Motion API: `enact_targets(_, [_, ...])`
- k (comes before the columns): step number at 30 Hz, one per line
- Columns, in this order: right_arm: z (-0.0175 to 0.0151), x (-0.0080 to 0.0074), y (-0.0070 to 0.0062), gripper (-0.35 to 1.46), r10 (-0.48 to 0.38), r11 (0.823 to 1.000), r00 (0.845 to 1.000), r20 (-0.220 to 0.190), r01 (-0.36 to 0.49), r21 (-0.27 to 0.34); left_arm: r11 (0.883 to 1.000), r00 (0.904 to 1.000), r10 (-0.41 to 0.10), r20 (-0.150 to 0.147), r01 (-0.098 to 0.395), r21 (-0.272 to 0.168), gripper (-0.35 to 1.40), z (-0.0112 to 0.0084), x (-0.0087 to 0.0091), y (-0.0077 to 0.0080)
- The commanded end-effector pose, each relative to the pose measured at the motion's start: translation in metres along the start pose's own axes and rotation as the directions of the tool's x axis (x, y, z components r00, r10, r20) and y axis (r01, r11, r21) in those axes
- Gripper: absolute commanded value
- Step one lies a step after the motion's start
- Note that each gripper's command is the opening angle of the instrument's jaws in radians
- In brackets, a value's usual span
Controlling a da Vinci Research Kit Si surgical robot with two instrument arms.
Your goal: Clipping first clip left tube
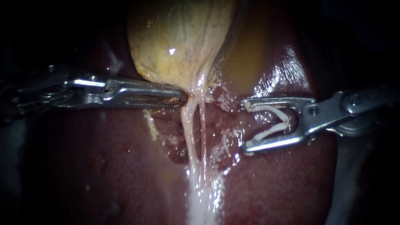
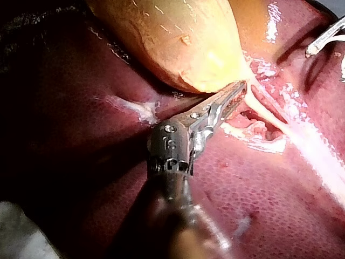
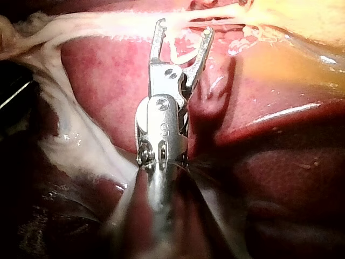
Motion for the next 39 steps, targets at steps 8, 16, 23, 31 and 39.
enact_targets(8, [0.0001, -0.0001, 0.0000, 0.50, -0.001, 1.000, 1.000, 0.000, 0.001, 0.000, 1.000, 1.0000, 0.000, 0.001, 0.000, -0.003, -0.35, -0.0007, 0.0000, 0.0003])
enact_targets(16, [0.0002, -0.0005, 0.0000, 0.50, -0.003, 1.000, 1.000, 0.000, 0.003, 0.000, 1.000, 0.9999, -0.014, 0.005, 0.014, -0.010, -0.35, -0.0041, 0.0019, 0.0026])
enact_targets(23, [0.0002, -0.0005, 0.0000, 0.50, -0.003, 1.000, 1.000, 0.000, 0.003, 0.000, 1.000, 0.9997, -0.019, -0.014, 0.019, -0.006, -0.35, -0.0068, 0.0039, 0.0051])
enact_targets(31, [0.0002, -0.0005, 0.0000, 0.50, -0.003, 1.000, 1.000, 0.000, 0.003, 0.000, 1.000, 0.9996, -0.013, -0.024, 0.013, -0.008, -0.35, -0.0076, 0.0044, 0.0067])
enact_targets(39, [0.0007, -0.0006, -0.0001, 0.50, 0.013, 1.000, 1.000, 0.000, -0.013, -0.002, 1.000, 0.9996, -0.013, -0.026, 0.013, -0.009, -0.35, -0.0076, 0.0044, 0.0068])
